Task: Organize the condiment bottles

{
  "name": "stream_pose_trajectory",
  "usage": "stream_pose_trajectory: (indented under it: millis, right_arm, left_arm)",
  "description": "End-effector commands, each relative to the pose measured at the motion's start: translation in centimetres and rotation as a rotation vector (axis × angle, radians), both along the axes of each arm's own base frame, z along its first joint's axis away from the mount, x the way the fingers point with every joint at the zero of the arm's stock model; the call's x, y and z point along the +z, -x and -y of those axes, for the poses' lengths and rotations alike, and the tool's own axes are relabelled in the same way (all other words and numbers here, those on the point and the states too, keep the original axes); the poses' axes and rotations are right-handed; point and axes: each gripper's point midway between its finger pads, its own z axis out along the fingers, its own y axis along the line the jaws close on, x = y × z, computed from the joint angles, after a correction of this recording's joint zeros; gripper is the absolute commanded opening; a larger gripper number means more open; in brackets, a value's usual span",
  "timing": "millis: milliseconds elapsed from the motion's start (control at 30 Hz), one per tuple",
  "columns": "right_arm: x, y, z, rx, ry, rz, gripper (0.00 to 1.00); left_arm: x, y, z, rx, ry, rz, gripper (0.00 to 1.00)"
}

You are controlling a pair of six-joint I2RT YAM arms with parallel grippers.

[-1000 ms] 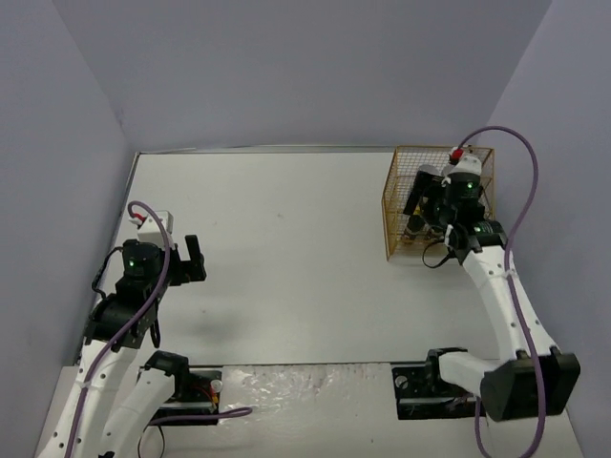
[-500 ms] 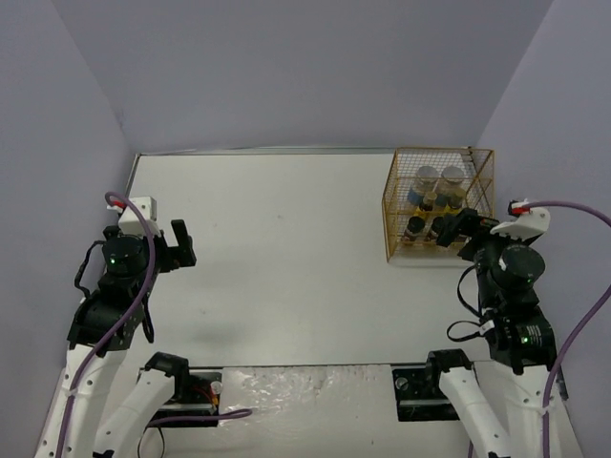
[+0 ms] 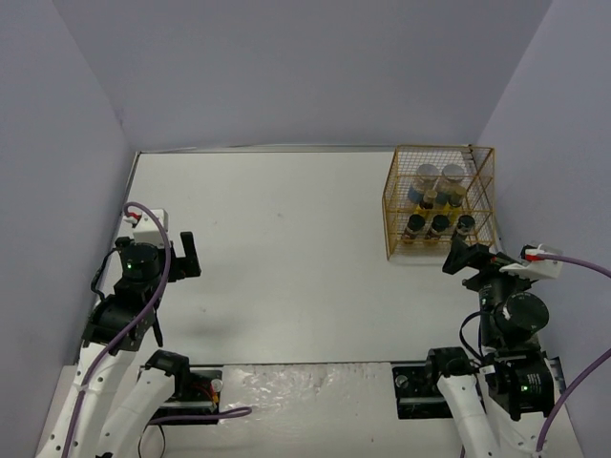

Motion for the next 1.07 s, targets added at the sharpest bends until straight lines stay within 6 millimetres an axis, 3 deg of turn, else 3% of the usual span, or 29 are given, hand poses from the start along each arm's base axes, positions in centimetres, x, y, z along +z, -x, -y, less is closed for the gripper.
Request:
stream_pose_trajectory:
  millis: [0, 1033]
  right_arm:
    - [0.2, -0.7, 0.5, -0.036, -0.015, 0.026, 1.0]
    - [-0.4, -1.3, 0.1, -0.017, -0.023, 0.005, 1.0]
  left_arm:
    - [2.0, -0.9, -0.5, 0.032, -0.004, 0.104, 0.97]
    - [1.0, -1.8, -0.1, 0.022, -0.008, 0.099, 0.97]
